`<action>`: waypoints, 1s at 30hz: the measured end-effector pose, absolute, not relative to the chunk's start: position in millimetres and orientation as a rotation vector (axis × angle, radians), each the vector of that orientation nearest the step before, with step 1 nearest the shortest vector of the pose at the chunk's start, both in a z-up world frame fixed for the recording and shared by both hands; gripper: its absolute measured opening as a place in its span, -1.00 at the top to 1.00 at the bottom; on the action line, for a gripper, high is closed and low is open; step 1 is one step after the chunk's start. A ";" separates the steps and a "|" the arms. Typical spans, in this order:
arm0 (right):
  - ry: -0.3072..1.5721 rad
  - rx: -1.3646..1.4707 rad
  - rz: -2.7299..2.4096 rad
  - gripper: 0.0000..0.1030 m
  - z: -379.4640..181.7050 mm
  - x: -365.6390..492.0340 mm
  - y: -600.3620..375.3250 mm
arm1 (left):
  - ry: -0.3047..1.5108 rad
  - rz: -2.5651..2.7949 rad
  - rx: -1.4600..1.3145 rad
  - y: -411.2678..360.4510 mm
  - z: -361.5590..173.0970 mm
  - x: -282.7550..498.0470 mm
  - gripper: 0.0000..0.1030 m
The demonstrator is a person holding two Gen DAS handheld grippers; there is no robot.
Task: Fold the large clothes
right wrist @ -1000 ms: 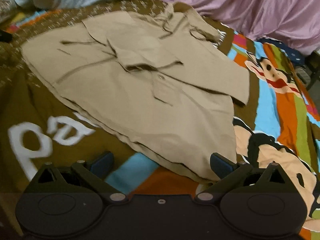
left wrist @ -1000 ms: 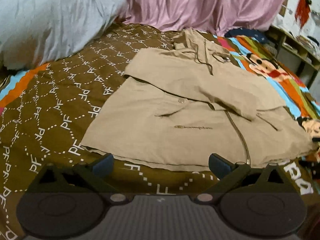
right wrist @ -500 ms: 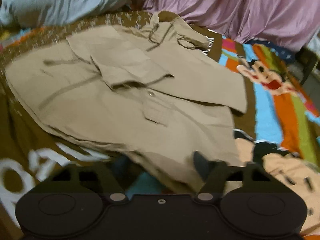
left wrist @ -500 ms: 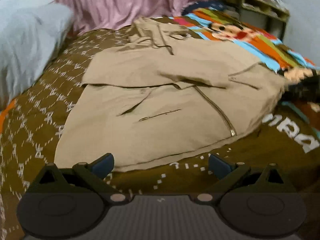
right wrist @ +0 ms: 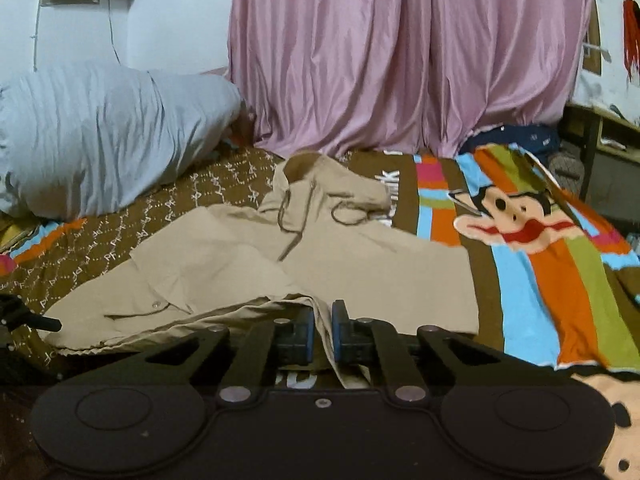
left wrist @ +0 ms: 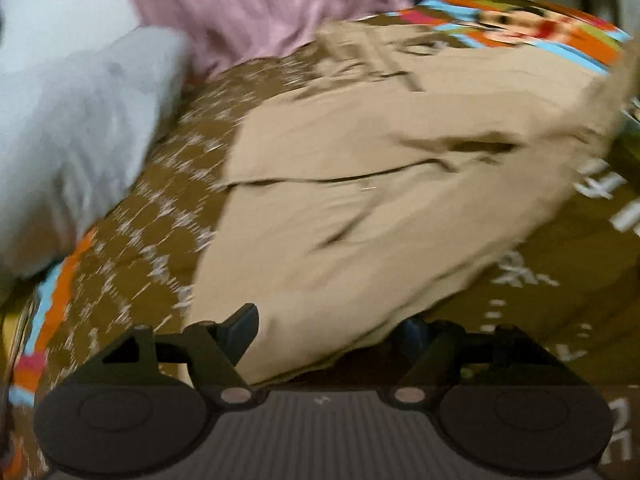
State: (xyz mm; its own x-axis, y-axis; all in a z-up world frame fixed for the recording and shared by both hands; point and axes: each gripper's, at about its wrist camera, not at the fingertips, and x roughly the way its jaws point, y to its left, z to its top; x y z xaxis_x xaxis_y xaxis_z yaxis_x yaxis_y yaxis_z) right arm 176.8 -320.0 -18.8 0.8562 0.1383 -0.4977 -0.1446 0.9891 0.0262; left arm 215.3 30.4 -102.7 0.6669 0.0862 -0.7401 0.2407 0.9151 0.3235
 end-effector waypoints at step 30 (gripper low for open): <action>0.405 -0.105 0.088 0.94 12.6 26.1 -342.0 | 0.650 -0.172 0.352 38.8 31.1 82.2 0.96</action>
